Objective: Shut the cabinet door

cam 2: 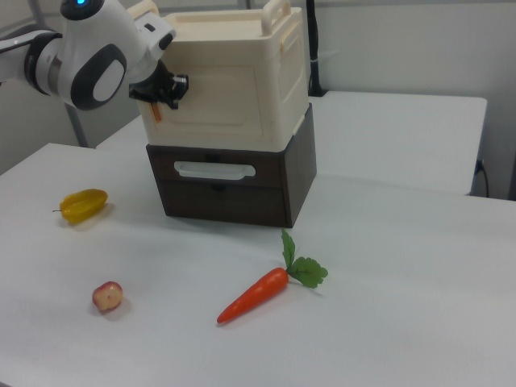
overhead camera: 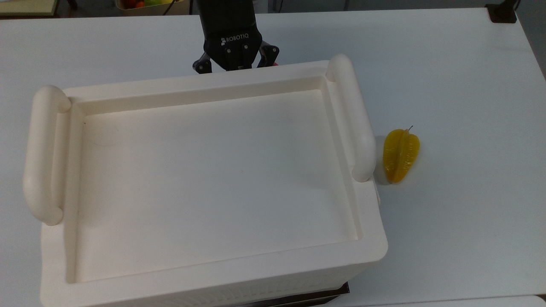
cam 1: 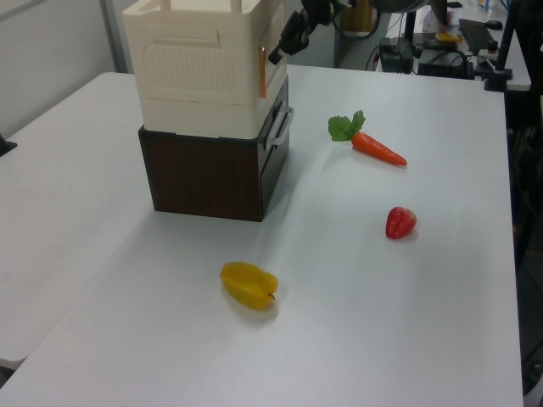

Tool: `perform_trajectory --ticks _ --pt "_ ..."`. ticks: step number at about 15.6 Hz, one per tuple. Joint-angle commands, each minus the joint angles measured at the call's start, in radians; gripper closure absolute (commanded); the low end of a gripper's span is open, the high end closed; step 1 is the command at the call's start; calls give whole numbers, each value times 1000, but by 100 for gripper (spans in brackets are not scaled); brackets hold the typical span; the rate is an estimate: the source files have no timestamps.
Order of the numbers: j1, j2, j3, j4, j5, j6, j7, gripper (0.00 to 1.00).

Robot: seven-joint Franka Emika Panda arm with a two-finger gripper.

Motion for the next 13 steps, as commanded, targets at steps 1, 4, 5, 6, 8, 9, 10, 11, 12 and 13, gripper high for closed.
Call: perform_trajectory --ticks 1,4,5,6,8,9,10,11,12,13 --pt "-33 -88 -6 -19 14 -251 8 100" --pt "-106 -161 -6 -17 -1 -527 81 100" --pt "-126 -180 -7 -14 -12 -594 143 100" --pt "-148 -195 -6 -14 -39 -650 200 100" --pt "-166 -220 7 -14 -146 -772 299 98" --pt "-186 -233 26 -14 -212 -821 338 94" --pt "-218 -244 63 -16 -257 -864 370 84" --pt "-255 -247 94 -19 -271 -905 399 49" --pt "-272 -250 111 -23 -282 -941 412 0" --pt "-274 -249 113 -28 -288 -947 413 0"
